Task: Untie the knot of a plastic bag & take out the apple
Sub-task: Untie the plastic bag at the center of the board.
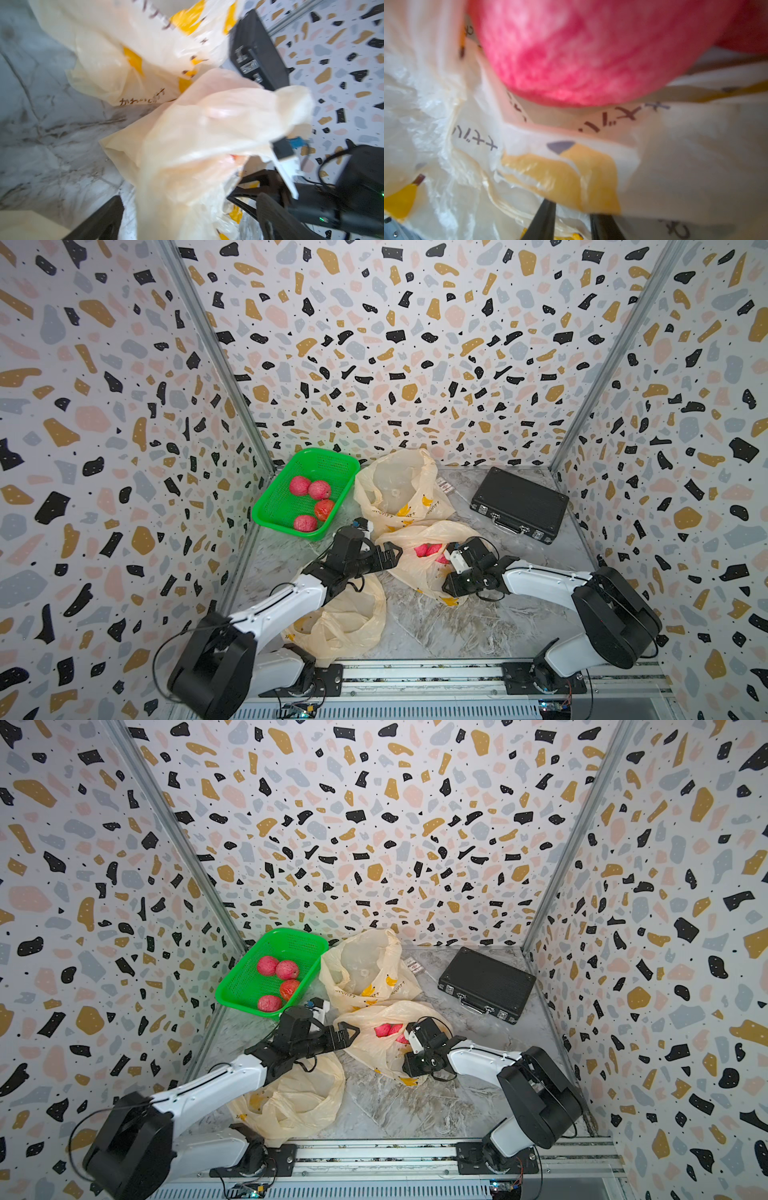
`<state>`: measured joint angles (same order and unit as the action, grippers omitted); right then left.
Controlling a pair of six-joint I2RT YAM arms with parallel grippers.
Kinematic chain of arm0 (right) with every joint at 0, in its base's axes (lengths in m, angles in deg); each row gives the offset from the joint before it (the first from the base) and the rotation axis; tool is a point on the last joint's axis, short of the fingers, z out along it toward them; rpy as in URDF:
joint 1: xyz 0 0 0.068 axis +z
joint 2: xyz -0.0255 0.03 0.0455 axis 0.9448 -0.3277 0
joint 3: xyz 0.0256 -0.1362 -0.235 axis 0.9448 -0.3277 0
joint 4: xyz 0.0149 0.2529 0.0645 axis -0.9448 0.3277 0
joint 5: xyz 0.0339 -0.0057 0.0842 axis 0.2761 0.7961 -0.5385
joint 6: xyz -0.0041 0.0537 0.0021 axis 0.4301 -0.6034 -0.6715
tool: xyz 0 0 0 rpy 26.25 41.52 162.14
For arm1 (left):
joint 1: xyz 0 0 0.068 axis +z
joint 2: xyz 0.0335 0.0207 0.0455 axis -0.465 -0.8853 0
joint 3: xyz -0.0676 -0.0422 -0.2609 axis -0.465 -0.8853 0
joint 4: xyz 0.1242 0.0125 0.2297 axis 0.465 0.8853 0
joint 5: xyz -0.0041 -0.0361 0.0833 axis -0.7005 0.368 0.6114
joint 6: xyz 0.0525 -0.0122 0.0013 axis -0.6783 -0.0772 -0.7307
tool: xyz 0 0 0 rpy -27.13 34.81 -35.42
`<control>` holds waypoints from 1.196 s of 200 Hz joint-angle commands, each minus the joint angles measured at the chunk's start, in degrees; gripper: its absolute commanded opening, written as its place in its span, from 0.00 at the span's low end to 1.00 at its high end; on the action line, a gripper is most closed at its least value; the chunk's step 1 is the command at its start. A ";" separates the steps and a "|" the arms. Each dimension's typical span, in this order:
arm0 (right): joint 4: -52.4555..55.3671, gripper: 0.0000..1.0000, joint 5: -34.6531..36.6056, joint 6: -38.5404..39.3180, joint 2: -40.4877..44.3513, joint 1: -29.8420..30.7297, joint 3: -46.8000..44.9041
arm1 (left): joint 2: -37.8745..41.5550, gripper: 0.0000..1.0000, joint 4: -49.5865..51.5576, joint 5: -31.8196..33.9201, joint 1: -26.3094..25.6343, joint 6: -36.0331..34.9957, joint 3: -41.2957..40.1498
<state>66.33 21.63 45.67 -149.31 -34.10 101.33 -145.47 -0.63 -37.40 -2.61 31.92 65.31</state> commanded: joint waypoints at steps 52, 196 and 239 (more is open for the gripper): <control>8.58 0.38 2.71 -1.48 2.15 0.05 -0.40 | -1.59 1.00 27.11 13.73 -16.06 -19.85 19.95; 5.46 0.35 -1.84 -1.48 0.75 -0.01 -1.14 | -29.28 0.81 13.75 22.92 -24.69 -33.64 28.92; 5.76 0.33 -1.83 -0.91 1.76 -0.08 -2.02 | -33.62 0.71 8.33 23.84 -24.61 -37.05 29.06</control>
<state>68.73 19.75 44.40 -148.24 -34.16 101.11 -176.64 12.24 -15.82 -27.22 -2.14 93.04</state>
